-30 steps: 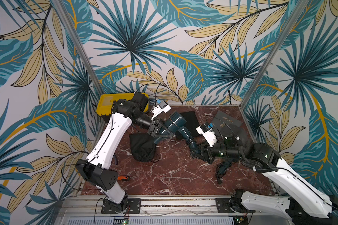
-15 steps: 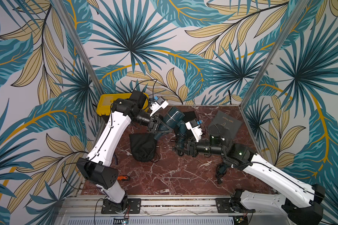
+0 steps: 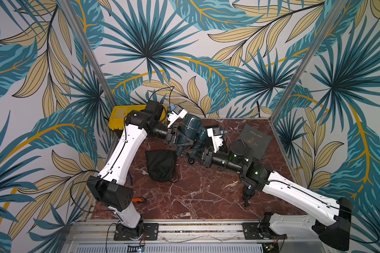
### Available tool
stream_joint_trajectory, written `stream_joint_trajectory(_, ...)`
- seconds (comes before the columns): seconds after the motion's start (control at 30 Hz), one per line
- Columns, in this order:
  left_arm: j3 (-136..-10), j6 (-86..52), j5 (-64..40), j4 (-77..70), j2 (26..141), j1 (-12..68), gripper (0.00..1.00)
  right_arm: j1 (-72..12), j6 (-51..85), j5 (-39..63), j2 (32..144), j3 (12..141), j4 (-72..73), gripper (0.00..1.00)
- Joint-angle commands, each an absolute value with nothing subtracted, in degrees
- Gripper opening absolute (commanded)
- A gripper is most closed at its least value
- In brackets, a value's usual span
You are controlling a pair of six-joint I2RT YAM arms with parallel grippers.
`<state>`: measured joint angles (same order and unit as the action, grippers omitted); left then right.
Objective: Pack away hair dryers
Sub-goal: Fold the hair dryer.
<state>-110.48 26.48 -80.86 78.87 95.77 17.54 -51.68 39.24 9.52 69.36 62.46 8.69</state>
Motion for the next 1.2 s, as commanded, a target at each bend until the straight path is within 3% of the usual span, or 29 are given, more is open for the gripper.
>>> stream_joint_trajectory(0.0,-106.8,26.8,-79.4,81.2,96.3,24.0,0.0,-53.5,39.4,6.6,71.0,64.2,37.0,0.0)
stream_joint_trajectory(0.3,-108.0,25.3,-76.7,80.0,95.5,24.3,0.0,-55.3,34.5,2.6,67.7,64.9,24.6,0.02)
stream_joint_trajectory(0.33,-108.5,25.3,-76.2,80.0,95.5,24.2,0.0,-55.3,33.7,1.5,66.6,64.7,21.7,0.12)
stream_joint_trajectory(0.53,-110.7,24.2,-76.1,80.0,95.5,23.1,0.0,-55.3,30.9,-3.9,61.4,64.9,6.3,0.42)
stream_joint_trajectory(0.73,-111.9,22.9,-79.0,80.0,95.8,20.6,0.0,-55.2,31.8,-4.8,59.5,63.8,0.9,0.62)
stream_joint_trajectory(1.17,-118.8,19.6,-79.0,79.9,98.6,17.1,0.0,-55.3,39.6,1.2,56.5,56.4,5.2,0.69)
